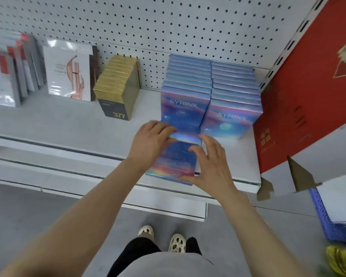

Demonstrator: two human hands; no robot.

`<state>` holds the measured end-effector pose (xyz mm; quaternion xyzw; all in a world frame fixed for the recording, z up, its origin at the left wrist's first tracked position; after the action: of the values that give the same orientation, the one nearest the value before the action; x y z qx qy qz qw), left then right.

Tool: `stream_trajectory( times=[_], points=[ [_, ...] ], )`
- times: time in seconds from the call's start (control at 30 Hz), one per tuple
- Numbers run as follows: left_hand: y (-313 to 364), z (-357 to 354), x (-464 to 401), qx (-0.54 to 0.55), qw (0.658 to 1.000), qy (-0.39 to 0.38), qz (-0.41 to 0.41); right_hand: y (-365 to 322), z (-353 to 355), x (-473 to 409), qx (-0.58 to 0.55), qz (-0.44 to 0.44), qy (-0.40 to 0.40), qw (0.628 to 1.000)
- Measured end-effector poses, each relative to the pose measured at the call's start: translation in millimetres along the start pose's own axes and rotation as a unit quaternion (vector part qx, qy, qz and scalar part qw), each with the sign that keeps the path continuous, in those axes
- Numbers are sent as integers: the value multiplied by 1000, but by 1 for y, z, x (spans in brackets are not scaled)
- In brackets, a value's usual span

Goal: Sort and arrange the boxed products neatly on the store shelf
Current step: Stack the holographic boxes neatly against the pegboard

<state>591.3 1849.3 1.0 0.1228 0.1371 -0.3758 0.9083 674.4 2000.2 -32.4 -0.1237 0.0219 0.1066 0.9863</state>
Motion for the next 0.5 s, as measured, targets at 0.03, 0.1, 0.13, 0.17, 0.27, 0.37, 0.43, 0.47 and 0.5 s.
stream_trajectory(
  times=[0.03,0.1,0.13,0.17,0.27,0.37,0.43,0.47,0.5],
  points=[
    [-4,7,-11,-8,1000,21,10,-1,0,-3,8,4,-3,1000],
    [-15,16,-35,-23,998,52,34,-10,-4,-7,27,28,-35,999],
    [-20,19,-47,-31,997,56,45,-17,-13,-8,45,43,-75,995],
    [-24,19,-59,-37,997,42,54,-23,-23,-9,64,57,-120,989],
    [-31,4,-79,-57,994,-65,61,-30,-34,-5,71,75,-156,982],
    [-35,0,-91,-74,989,-116,62,-27,5,-8,32,58,-8,998],
    [-35,2,-101,-83,986,-135,55,-20,36,-15,22,31,50,998],
    [-35,2,-104,-83,984,-146,54,-11,52,-19,17,10,61,998],
    [-35,1,-106,-81,983,-157,57,2,66,-22,4,-14,64,998]
  ],
)
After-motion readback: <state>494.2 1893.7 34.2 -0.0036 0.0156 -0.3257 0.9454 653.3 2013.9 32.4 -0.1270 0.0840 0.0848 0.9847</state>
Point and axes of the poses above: each hand's wrist, its own x-axis away from the middle knuckle, its own z-axis out of the back of the hand, y = z × x, the point moved 7 cm from there along -x, towards the middle knuckle, and after that the axes turned 13 degrees about -y, right-handed, at the moved point
